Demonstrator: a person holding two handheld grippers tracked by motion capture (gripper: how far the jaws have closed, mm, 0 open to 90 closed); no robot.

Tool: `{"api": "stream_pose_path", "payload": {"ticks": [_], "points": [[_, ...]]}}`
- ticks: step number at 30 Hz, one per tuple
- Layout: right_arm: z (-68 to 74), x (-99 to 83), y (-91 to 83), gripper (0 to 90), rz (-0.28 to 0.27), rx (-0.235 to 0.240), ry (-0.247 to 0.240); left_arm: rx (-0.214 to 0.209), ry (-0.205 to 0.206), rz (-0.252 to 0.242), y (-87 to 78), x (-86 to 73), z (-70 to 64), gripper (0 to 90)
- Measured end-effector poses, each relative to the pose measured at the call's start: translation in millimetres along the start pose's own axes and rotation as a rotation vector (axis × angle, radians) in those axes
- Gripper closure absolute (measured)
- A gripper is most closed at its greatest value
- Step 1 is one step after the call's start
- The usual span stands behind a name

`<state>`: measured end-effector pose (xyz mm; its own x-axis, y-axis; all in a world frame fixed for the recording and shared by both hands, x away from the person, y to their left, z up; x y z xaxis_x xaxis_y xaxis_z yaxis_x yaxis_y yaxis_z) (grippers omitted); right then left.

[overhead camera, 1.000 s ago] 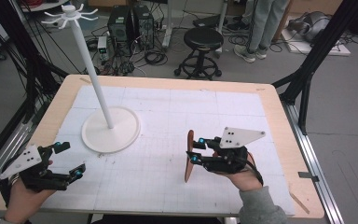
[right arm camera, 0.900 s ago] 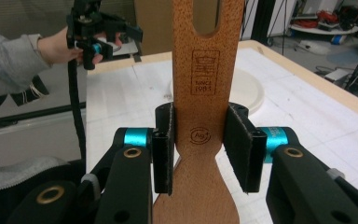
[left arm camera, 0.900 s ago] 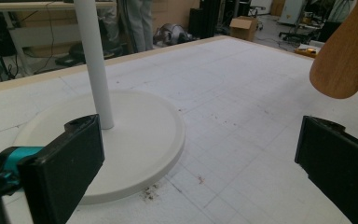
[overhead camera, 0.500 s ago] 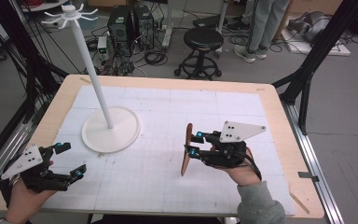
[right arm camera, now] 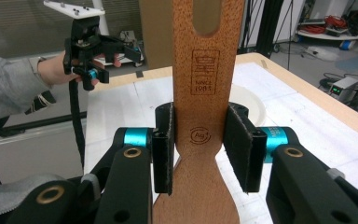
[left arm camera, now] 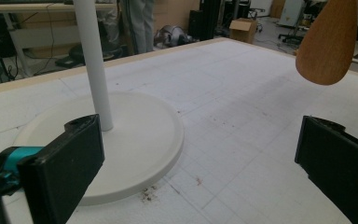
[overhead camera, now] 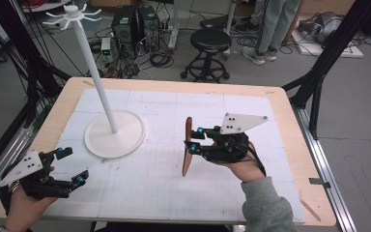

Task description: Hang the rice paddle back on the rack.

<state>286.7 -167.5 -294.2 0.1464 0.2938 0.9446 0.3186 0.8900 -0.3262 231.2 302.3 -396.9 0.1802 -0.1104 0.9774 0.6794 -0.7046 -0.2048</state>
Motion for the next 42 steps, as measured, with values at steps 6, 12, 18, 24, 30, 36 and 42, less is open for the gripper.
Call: {"api": "stream_pose_path", "payload": {"ticks": [6, 12, 18, 24, 30, 36, 42], "points": [[-6.9, 12.5, 6.3, 64.3, 0.004, 0.011, -0.009, -0.006, 0.0, -0.002, -0.6, -0.4, 0.4, 1.8], [-20.0, 16.2, 12.9, 64.3, -0.01, 0.037, 0.009, -0.008, -0.003, -0.008, -1.0, 0.1, 0.0, 1.8], [-27.1, 25.2, 16.9, 64.3, -0.029, 0.027, 0.016, -0.004, -0.008, -0.007, -2.0, -0.5, 1.1, 1.8], [-29.0, 43.1, 21.0, 64.3, -0.024, 0.019, 0.011, -0.003, -0.012, -0.008, -2.9, -1.4, 2.4, 1.8], [-31.1, 53.8, 26.1, 64.3, -0.016, 0.018, 0.006, -0.002, -0.019, -0.016, -4.1, -1.5, 2.8, 1.8], [-35.6, 58.9, 30.3, 64.3, -0.023, 0.01, 0.008, 0.005, -0.014, -0.022, -7.1, 0.2, 3.8, 1.8], [-38.7, 62.6, 35.4, 64.3, -0.042, 0.005, 0.011, 0.018, -0.02, -0.039, -14.6, 1.7, 7.4, 1.8]]}}
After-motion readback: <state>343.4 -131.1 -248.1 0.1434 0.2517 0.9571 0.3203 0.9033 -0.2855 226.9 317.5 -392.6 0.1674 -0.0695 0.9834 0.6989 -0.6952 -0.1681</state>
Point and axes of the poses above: each handheld gripper's, and its own axes: y roughly forward along the jaws, x roughly out of its top, z roughly to its left, the point moved 1 cm from there along y, roughly forward along the jaws
